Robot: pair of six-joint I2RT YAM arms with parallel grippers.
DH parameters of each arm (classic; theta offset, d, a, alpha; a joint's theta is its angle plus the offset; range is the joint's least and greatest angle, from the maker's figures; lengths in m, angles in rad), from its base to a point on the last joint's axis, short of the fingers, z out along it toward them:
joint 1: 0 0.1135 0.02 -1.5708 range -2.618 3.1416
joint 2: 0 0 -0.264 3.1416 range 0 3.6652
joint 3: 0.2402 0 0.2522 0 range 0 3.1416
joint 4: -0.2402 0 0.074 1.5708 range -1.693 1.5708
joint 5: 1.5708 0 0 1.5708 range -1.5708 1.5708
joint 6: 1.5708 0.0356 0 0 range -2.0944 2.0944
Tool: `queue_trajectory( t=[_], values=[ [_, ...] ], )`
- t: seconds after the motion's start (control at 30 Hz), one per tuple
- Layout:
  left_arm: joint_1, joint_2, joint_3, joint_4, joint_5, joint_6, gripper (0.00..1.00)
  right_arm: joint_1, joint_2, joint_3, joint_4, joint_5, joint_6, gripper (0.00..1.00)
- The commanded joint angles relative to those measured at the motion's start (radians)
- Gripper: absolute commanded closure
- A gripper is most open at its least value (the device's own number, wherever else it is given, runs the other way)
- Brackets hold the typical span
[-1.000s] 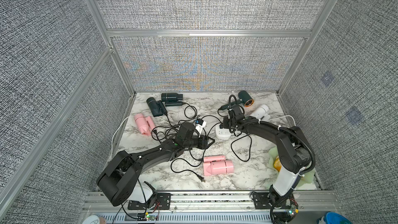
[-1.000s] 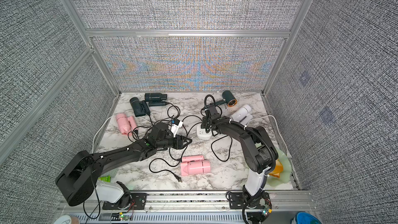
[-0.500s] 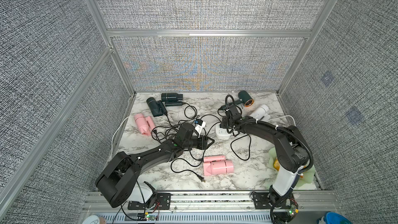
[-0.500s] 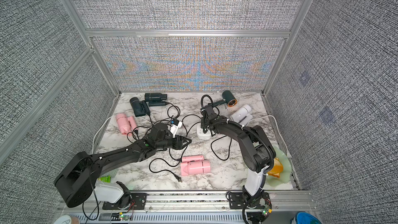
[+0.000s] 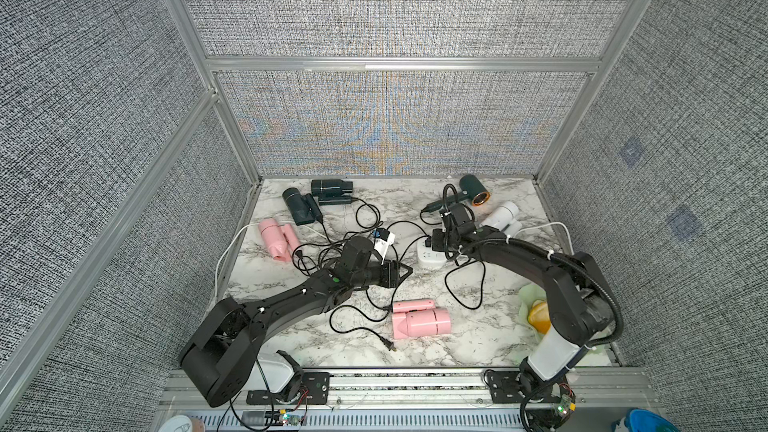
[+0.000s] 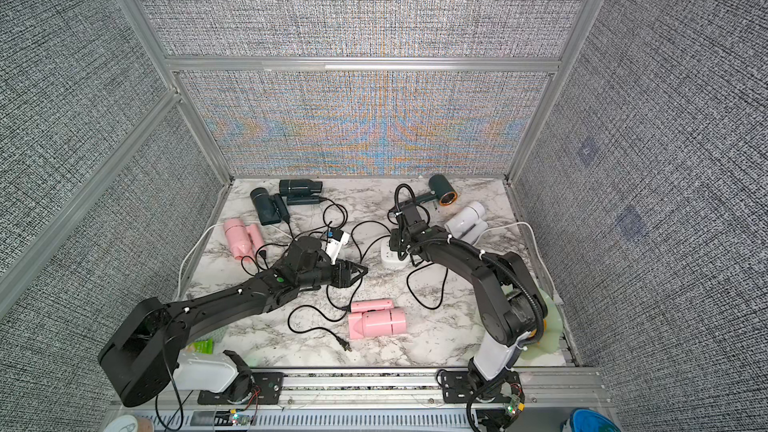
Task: Charge the blow dryers
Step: Insert the plug into the socket, then pick up the plug from the center of the board.
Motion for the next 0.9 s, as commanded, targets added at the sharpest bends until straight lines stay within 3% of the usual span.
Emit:
queue_trajectory(
  t=[0.0, 0.23, 0.47, 0.6, 0.87],
  values=[
    [0.002, -0.024, -0.007, -0.030, -0.023, 0.022, 0.47, 0.003, -0.081, -0.075, 0.032, -0.061, 0.025, 0.58],
    [0.000, -0.111, -0.048, -0.132, -0.032, 0.033, 0.46, 0.015, -0.341, -0.281, 0.067, -0.141, 0.016, 0.57],
    [-0.004, -0.251, -0.107, -0.299, -0.070, -0.007, 0.47, 0.047, -0.524, -0.367, 0.038, -0.172, -0.011, 0.58],
    [-0.018, -0.332, -0.144, -0.402, -0.104, -0.082, 0.46, 0.088, -0.584, -0.377, -0.003, -0.166, -0.042, 0.58],
    [-0.083, -0.498, -0.169, -0.642, -0.214, -0.349, 0.45, 0.125, -0.611, -0.389, -0.051, -0.159, -0.093, 0.58]
  ],
)
